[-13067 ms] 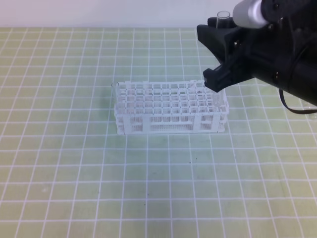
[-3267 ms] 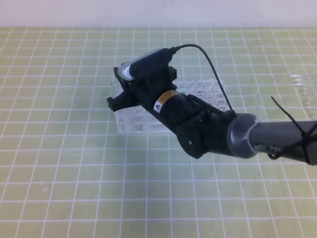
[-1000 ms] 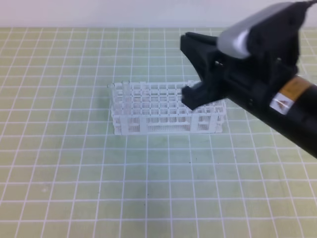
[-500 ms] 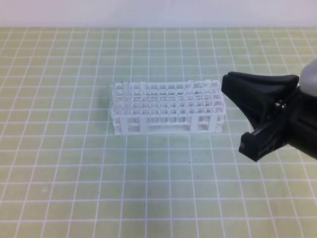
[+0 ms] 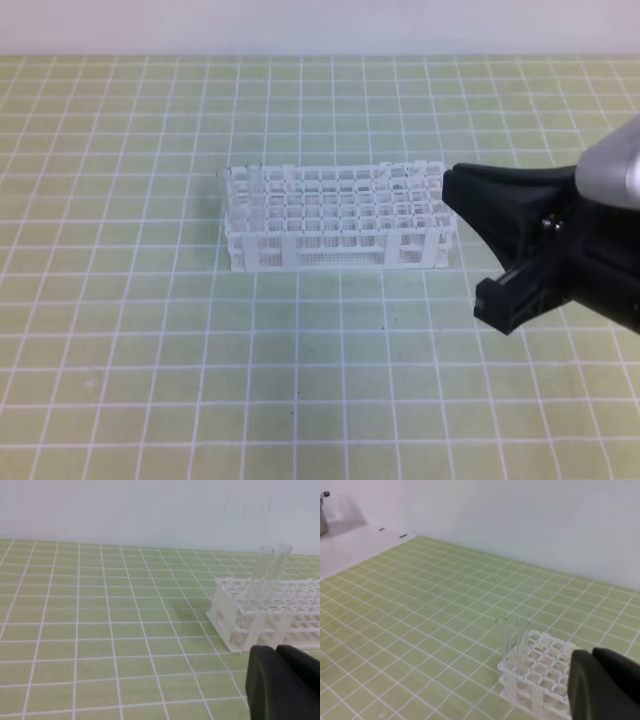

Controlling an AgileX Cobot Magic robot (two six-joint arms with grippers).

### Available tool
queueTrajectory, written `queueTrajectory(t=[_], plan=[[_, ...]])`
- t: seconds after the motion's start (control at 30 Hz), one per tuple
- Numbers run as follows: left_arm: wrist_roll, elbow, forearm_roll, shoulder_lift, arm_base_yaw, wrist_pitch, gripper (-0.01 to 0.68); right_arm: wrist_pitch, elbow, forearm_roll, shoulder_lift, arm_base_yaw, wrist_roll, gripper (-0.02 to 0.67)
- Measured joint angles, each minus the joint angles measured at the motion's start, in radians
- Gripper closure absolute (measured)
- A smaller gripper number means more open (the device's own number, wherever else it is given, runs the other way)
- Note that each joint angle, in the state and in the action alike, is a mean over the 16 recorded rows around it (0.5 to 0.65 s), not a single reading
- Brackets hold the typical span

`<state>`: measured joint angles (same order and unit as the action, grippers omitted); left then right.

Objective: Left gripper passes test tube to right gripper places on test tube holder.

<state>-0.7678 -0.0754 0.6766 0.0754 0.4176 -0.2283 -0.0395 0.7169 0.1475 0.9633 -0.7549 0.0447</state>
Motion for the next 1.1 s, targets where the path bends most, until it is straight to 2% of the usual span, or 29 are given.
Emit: queueTrajectory(t=[0.2,0.47,0.77,1.1], plan=[[0.000,0.000,0.000,0.000,0.000,-0.003,0.672,-0.024,-0.078,-0.002,-0.035,0.074,0.000,0.662],[0.000,0.000,0.000,0.001,0.000,-0.010,0.672,-0.099,-0.294,-0.008,-0.177,0.290,-0.001,0.662],[0.000,0.000,0.000,0.000,0.000,-0.017,0.672,-0.124,-0.552,-0.011,-0.498,0.536,-0.006,0.662],[0.000,0.000,0.000,0.000,0.000,-0.020,0.672,0.005,-0.699,0.000,-0.880,0.689,-0.011,0.663]])
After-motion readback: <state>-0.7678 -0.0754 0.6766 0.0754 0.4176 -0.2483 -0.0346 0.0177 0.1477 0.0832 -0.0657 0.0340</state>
